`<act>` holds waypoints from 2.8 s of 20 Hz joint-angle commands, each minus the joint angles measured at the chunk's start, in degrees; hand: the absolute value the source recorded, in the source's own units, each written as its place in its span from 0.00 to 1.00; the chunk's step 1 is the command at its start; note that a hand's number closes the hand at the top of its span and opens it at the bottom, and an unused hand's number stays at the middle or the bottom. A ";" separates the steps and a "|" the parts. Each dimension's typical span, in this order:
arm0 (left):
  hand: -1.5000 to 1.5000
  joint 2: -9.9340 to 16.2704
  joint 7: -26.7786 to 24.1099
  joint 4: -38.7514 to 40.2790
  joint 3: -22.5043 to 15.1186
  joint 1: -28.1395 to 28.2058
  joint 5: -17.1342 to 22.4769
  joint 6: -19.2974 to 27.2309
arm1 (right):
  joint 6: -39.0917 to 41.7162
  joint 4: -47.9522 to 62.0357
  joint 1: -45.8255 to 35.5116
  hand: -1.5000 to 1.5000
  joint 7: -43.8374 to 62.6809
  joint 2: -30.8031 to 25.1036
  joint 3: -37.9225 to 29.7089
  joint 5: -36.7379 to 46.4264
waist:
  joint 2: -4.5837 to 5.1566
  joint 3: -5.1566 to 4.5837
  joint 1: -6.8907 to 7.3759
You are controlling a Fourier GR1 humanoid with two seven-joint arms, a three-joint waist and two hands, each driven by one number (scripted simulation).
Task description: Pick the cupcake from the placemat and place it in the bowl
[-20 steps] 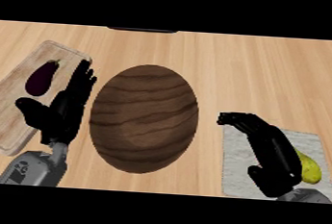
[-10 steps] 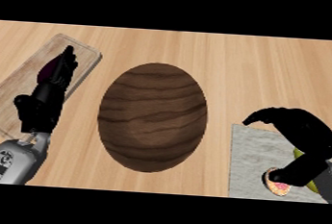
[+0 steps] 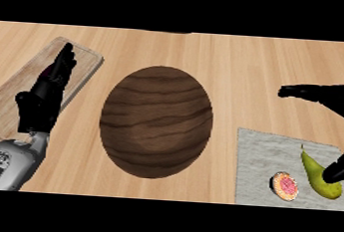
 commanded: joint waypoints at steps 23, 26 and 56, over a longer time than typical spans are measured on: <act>0.50 -0.45 1.72 2.48 2.37 -1.77 -2.23 -0.62 | -16.39 -6.02 -5.33 0.00 -30.42 -11.26 33.03 49.70 | -0.65 -0.44 -2.39; 0.50 -0.71 1.56 -3.60 0.93 4.10 -3.19 -0.03 | -16.73 0.42 -9.05 0.00 -29.09 -8.63 33.88 51.93 | -0.90 -0.47 -1.30; 0.50 -5.57 0.07 -0.59 6.93 4.89 -8.25 -4.80 | -34.27 17.04 -4.81 1.00 -40.36 6.24 36.51 64.95 | -1.02 -0.50 -3.38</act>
